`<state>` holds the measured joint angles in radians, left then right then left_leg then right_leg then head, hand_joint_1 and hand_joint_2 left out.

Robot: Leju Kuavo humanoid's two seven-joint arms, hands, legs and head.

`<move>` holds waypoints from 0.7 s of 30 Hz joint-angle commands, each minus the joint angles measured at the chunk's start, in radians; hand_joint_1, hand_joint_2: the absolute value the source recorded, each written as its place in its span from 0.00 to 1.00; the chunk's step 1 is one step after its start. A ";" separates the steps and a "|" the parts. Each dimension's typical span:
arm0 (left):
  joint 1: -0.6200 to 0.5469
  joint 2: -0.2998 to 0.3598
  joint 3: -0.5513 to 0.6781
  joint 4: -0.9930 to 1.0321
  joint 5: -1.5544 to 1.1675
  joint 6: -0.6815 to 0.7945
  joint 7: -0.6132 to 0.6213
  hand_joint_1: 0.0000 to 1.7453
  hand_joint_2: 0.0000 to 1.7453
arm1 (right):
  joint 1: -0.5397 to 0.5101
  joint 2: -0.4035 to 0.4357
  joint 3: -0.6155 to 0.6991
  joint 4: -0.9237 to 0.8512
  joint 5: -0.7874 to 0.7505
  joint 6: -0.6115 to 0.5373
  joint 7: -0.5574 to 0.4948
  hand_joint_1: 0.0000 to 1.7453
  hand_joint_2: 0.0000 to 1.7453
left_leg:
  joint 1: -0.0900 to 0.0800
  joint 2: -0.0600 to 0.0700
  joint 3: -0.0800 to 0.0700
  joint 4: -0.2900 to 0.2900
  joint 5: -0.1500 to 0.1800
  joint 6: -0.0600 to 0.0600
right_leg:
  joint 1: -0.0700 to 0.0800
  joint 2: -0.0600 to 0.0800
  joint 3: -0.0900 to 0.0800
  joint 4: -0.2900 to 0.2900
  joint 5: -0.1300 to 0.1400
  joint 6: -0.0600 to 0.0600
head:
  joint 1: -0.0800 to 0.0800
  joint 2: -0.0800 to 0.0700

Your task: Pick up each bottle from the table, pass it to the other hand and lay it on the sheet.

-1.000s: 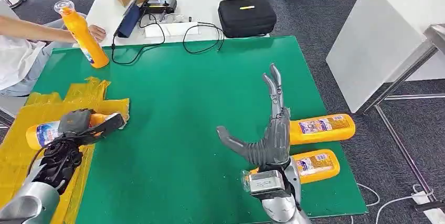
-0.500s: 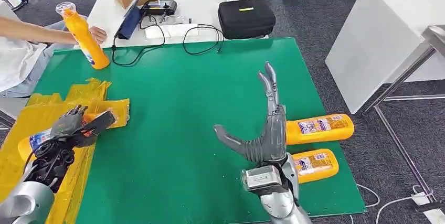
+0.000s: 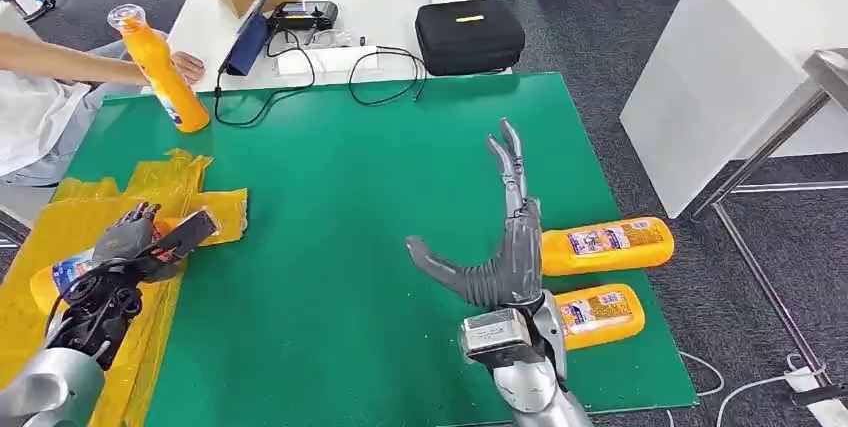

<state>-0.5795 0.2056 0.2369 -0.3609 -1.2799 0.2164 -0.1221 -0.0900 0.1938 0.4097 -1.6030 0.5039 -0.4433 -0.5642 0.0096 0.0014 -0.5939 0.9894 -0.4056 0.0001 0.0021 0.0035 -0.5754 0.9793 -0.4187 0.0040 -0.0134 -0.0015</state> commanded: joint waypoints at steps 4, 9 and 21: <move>0.000 -0.176 0.204 -0.175 0.359 0.093 -0.280 0.00 1.00 | 0.015 -0.002 -0.040 0.015 0.039 -0.007 0.036 0.00 1.00 | 0.001 -0.006 -0.003 0.001 0.001 0.001 | 0.001 -0.007 -0.001 -0.001 -0.001 0.002 | 0.000 0.000; 0.025 -0.194 0.174 -0.262 0.426 0.055 -0.278 0.00 1.00 | 0.018 0.003 -0.047 0.016 0.049 -0.003 0.041 0.00 1.00 | 0.000 -0.003 -0.005 0.001 0.000 0.001 | 0.000 -0.004 -0.003 -0.001 0.000 0.001 | 0.000 0.000; 0.104 -0.249 0.090 -0.514 0.590 0.010 -0.292 0.00 1.00 | 0.032 0.012 -0.067 0.007 0.076 -0.008 0.054 0.00 1.00 | 0.000 -0.003 -0.006 0.002 -0.001 0.001 | 0.000 -0.004 -0.004 -0.001 -0.001 0.002 | 0.000 0.000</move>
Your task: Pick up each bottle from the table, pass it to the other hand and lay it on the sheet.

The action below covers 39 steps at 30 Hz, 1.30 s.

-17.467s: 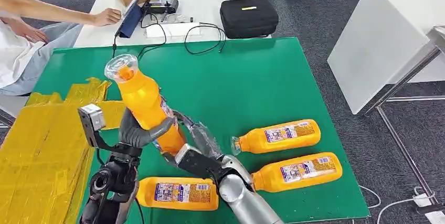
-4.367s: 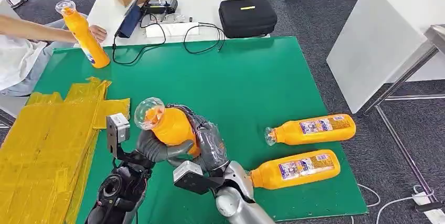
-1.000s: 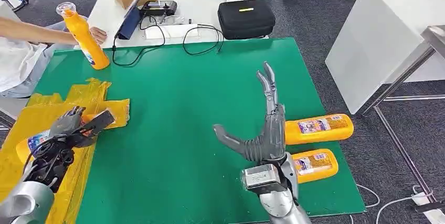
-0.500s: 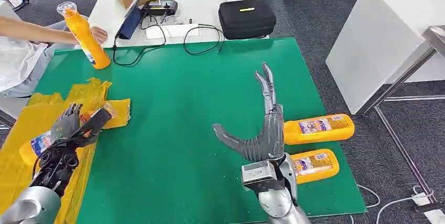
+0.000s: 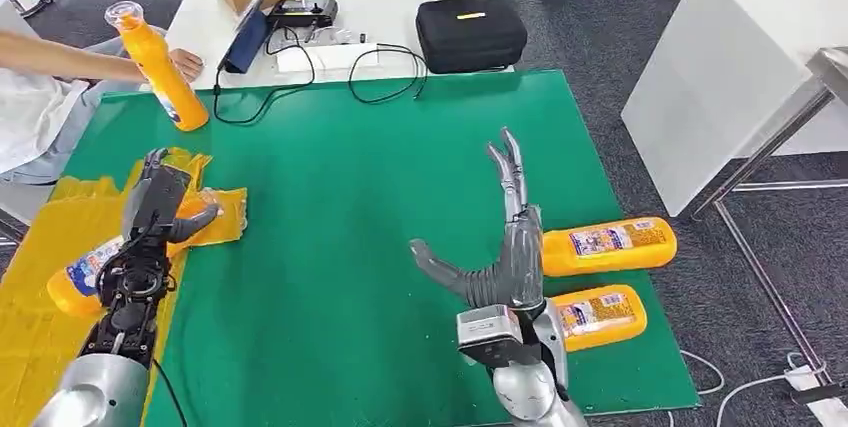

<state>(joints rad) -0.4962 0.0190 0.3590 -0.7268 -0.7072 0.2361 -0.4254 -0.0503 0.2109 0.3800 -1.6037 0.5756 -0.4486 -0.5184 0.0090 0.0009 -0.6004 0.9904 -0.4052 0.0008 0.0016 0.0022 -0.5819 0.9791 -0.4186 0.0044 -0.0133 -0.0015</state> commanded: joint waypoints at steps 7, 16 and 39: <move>0.026 -0.060 -0.036 -0.153 0.023 -0.012 0.012 0.00 1.00 | -0.009 -0.004 -0.038 0.009 0.005 -0.004 0.008 0.00 1.00 | 0.001 -0.002 0.001 0.001 -0.001 0.001 | 0.001 -0.002 0.003 -0.001 -0.001 0.001 | 0.000 0.000; 0.124 -0.105 -0.069 -0.322 0.266 -0.179 -0.018 0.00 1.00 | -0.137 -0.170 -0.011 0.092 0.396 0.108 0.257 0.00 1.00 | 0.000 -0.001 0.001 0.000 -0.001 0.001 | 0.000 -0.001 0.003 -0.002 0.000 0.002 | 0.000 0.000; 0.245 -0.163 -0.122 -0.472 0.527 -0.301 -0.063 0.00 1.00 | -0.711 -0.615 -0.108 0.770 0.414 0.479 0.245 0.00 1.00 | -0.005 -0.004 -0.003 0.002 0.002 0.006 | -0.006 -0.003 0.001 0.000 0.003 0.006 | 0.000 0.000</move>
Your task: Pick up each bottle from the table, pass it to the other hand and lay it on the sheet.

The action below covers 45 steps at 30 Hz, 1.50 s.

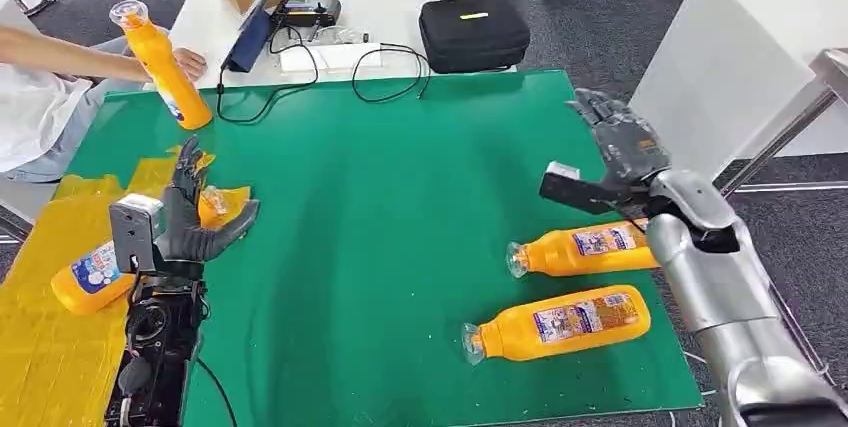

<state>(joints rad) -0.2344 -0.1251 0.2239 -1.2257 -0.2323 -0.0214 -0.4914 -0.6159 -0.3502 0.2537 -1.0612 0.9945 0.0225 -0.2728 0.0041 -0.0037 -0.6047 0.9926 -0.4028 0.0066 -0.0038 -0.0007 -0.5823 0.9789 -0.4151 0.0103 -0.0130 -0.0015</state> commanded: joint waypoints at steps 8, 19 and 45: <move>-0.002 -0.024 -0.013 -0.112 0.119 -0.068 -0.014 0.00 1.00 | -0.117 -0.266 0.071 0.264 -0.191 0.261 -0.206 0.00 1.00 | 0.001 -0.004 -0.001 0.002 -0.001 0.001 | 0.001 -0.004 0.000 0.000 -0.002 0.001 | -0.001 0.000; 0.003 -0.015 -0.058 -0.140 0.114 -0.034 -0.012 0.00 1.00 | 0.039 -0.401 0.121 0.026 -0.344 0.355 -0.179 0.00 1.00 | 0.000 -0.003 -0.003 0.003 -0.004 0.003 | 0.000 -0.004 0.000 0.000 -0.002 0.001 | -0.001 0.000; 0.007 -0.020 -0.085 -0.128 0.088 0.010 -0.013 0.00 1.00 | 0.066 -0.377 0.184 0.094 -0.340 0.271 -0.114 0.00 1.00 | 0.000 0.000 -0.001 0.002 -0.004 0.005 | 0.001 -0.002 0.001 -0.002 -0.001 0.001 | 0.000 0.000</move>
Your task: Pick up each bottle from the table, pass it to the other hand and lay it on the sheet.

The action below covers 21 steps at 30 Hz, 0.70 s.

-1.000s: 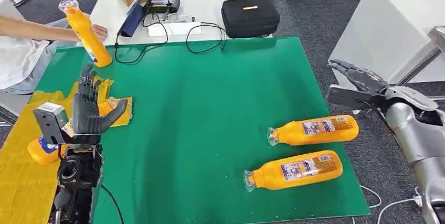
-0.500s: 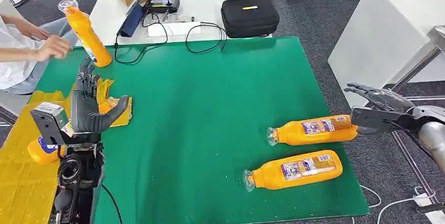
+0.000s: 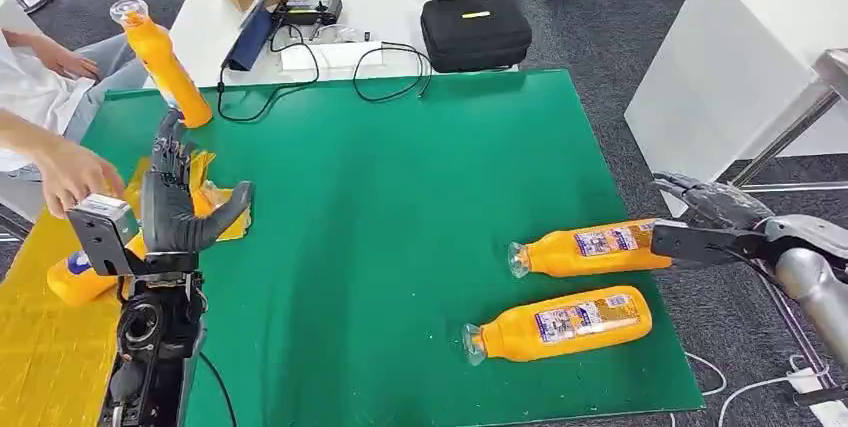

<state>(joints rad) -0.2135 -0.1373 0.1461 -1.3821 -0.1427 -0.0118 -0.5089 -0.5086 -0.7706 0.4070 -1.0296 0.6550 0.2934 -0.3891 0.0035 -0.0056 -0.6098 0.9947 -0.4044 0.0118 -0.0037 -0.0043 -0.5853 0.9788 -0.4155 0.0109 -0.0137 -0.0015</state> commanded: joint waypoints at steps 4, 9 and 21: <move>-0.016 -0.009 -0.014 0.042 -0.001 0.000 0.004 0.00 1.00 | -0.043 0.115 0.042 0.138 0.042 -0.033 -0.002 0.00 1.00 | 0.001 0.002 0.004 -0.001 -0.001 0.000 | 0.001 0.002 0.004 -0.002 0.000 0.000 | 0.000 0.000; -0.006 -0.005 -0.009 0.034 -0.001 0.000 0.003 0.00 1.00 | -0.073 0.188 0.071 0.216 0.077 -0.068 -0.003 0.00 1.00 | 0.001 0.004 0.004 -0.001 -0.001 -0.001 | 0.001 0.004 0.004 -0.003 0.001 0.000 | 0.000 0.000; -0.010 -0.004 0.016 0.055 0.008 0.004 -0.002 0.00 1.00 | -0.153 0.280 0.141 0.364 0.138 -0.086 0.007 0.00 1.00 | 0.001 0.006 0.005 -0.001 -0.002 -0.001 | 0.001 0.005 0.004 -0.002 0.000 0.000 | 0.000 0.000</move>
<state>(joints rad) -0.2074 -0.1415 0.1445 -1.3821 -0.1392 -0.0099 -0.5112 -0.5581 -0.6066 0.4757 -0.8435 0.7770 0.2198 -0.3830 0.0036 -0.0053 -0.6102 0.9946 -0.4043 0.0117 -0.0033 -0.0042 -0.5854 0.9790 -0.4155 0.0109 -0.0133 -0.0015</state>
